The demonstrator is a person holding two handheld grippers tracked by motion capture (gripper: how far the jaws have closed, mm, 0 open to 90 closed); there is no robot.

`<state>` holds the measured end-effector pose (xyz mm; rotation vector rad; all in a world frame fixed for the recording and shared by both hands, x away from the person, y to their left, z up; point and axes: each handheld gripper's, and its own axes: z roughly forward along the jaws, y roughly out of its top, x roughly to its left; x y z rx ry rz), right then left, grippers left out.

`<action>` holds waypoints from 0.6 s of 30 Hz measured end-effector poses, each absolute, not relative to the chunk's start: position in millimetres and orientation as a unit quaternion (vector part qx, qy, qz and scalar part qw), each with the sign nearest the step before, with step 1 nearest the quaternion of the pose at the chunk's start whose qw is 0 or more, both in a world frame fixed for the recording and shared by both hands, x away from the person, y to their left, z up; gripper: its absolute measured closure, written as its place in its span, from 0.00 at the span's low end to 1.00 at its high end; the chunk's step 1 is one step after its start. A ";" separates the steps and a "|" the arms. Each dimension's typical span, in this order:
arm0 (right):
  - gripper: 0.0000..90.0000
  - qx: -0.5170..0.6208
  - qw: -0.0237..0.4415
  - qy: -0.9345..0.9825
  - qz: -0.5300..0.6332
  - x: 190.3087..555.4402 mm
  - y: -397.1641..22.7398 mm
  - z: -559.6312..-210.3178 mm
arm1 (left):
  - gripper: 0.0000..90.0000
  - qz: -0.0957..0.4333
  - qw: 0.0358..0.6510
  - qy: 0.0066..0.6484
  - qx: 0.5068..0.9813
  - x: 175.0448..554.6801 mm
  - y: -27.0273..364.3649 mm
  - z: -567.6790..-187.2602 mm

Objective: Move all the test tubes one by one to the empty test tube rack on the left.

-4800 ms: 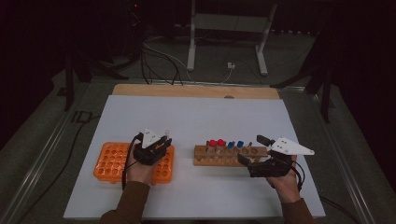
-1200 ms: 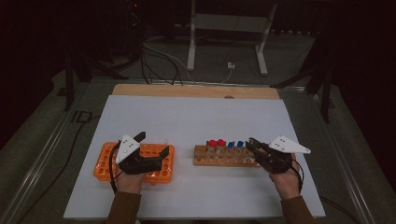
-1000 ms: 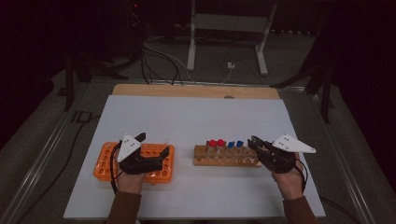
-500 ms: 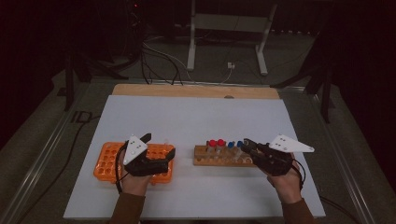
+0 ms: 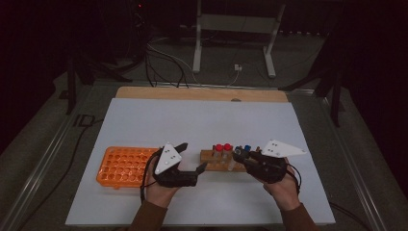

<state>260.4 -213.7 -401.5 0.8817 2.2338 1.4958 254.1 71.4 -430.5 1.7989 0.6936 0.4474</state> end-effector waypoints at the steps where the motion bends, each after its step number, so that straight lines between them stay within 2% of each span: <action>1: 0.85 0.304 0.155 0.782 0.522 260.7 -210.8 -401.5 | 0.18 0.184 0.549 0.288 0.763 254.3 66.6 -430.7; 6: 0.85 0.295 0.147 0.786 0.523 262.3 -199.4 -400.6 | 0.20 0.166 0.545 0.270 0.776 254.4 45.9 -433.7; 7: 0.85 0.293 0.146 0.787 0.522 262.8 -197.5 -400.7 | 0.24 0.167 0.545 0.265 0.778 254.1 43.3 -434.4; 8: 0.85 0.290 0.142 0.789 0.522 263.0 -193.8 -400.7 | 0.32 0.166 0.546 0.260 0.779 253.7 41.3 -435.1; 9: 0.85 0.290 0.142 0.789 0.522 263.0 -193.8 -400.7 | 0.32 0.164 0.547 0.257 0.780 253.4 39.2 -435.8; 11: 0.85 0.287 0.140 0.791 0.522 262.8 -190.6 -400.8 | 0.41 0.161 0.546 0.253 0.783 253.6 36.1 -437.2; 12: 0.85 0.284 0.137 0.793 0.521 262.5 -187.9 -401.3 | 0.51 0.156 0.548 0.251 0.783 253.8 34.9 -437.7; 13: 0.85 0.284 0.137 0.793 0.521 262.5 -187.9 -401.3 | 0.51 0.154 0.548 0.248 0.784 253.9 33.8 -438.1; 18: 0.85 0.279 0.133 0.796 0.521 261.9 -183.7 -403.4 | 0.66 0.137 0.548 0.249 0.787 257.0 30.5 -440.4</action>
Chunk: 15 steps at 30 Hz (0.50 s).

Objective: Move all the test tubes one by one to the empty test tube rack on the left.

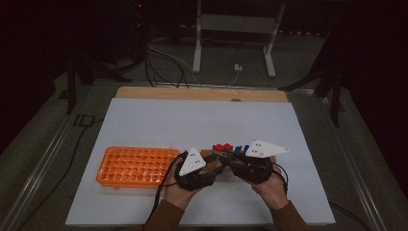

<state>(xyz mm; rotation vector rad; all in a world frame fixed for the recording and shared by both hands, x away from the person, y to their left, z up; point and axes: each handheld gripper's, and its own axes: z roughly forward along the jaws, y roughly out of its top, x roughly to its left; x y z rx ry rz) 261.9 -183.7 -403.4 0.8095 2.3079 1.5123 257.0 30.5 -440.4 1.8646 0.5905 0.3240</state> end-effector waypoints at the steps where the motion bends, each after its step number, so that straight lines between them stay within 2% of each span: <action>1: 0.85 0.279 0.131 0.796 0.522 261.7 -183.1 -403.6 | 0.69 0.133 0.548 0.251 0.787 257.5 29.7 -441.0; 7: 0.85 0.273 0.129 0.798 0.522 260.9 -180.3 -404.3 | 0.83 0.121 0.550 0.248 0.788 260.0 28.8 -442.7; 11: 0.84 0.271 0.128 0.798 0.523 261.1 -180.5 -404.2 | 0.85 0.121 0.552 0.246 0.788 259.6 29.0 -442.5; 12: 0.82 0.271 0.128 0.797 0.524 260.7 -180.8 -404.1 | 0.85 0.122 0.551 0.248 0.788 259.9 29.3 -442.5; 15: 0.67 0.267 0.123 0.790 0.538 260.4 -184.3 -402.3 | 0.85 0.124 0.549 0.254 0.786 261.4 31.7 -442.9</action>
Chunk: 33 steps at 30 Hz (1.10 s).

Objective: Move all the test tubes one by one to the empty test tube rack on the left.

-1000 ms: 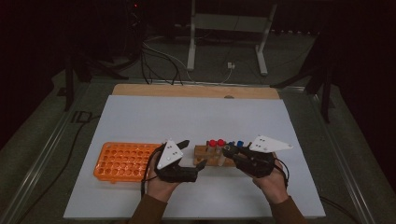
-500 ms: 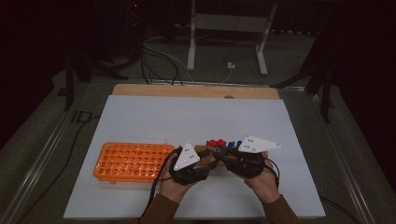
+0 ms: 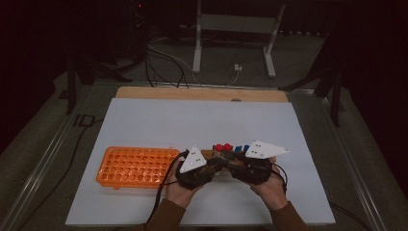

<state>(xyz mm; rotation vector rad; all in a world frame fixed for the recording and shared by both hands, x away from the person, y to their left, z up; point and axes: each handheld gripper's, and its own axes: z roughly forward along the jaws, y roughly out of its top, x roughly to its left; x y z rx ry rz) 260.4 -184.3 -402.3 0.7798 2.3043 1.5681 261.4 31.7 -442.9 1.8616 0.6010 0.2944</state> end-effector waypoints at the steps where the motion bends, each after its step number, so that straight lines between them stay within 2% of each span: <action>1: 0.62 0.266 0.123 0.789 0.541 260.3 -185.8 -401.6 | 0.85 0.126 0.550 0.255 0.785 261.8 32.8 -442.8; 9: 0.26 0.290 0.137 0.772 0.548 261.6 -197.8 -402.4 | 0.85 0.136 0.553 0.273 0.776 263.9 46.5 -441.2; 16: 0.04 0.318 0.157 0.767 0.534 267.0 -208.0 -410.2 | 0.85 0.144 0.555 0.289 0.767 265.6 66.8 -439.6; 19: 0.00 0.334 0.159 0.762 0.531 269.3 -213.6 -413.2 | 0.85 0.149 0.560 0.296 0.759 266.7 77.9 -438.9; 33: 0.00 0.365 0.188 0.749 0.520 272.7 -237.7 -418.2 | 0.85 0.181 0.557 0.330 0.741 270.4 116.7 -436.1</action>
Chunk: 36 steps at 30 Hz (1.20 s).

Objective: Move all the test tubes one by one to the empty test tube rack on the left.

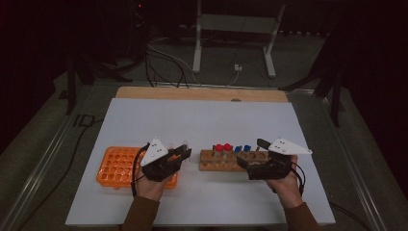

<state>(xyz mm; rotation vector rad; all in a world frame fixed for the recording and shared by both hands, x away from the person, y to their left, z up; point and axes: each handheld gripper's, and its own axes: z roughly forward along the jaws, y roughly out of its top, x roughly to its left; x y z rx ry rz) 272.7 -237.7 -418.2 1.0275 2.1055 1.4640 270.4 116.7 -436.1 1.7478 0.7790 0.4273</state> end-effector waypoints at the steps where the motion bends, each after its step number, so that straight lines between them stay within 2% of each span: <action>1: 0.00 0.367 0.189 0.748 0.519 272.6 -239.2 -418.4 | 0.85 0.183 0.556 0.332 0.739 270.7 119.5 -436.0; 18: 0.00 0.373 0.193 0.743 0.522 271.6 -245.7 -419.7 | 0.85 0.221 0.532 0.392 0.718 280.6 163.1 -450.9; 36: 0.00 0.372 0.197 0.735 0.531 270.2 -249.7 -417.1 | 0.85 0.223 0.466 0.428 0.741 313.1 154.0 -473.2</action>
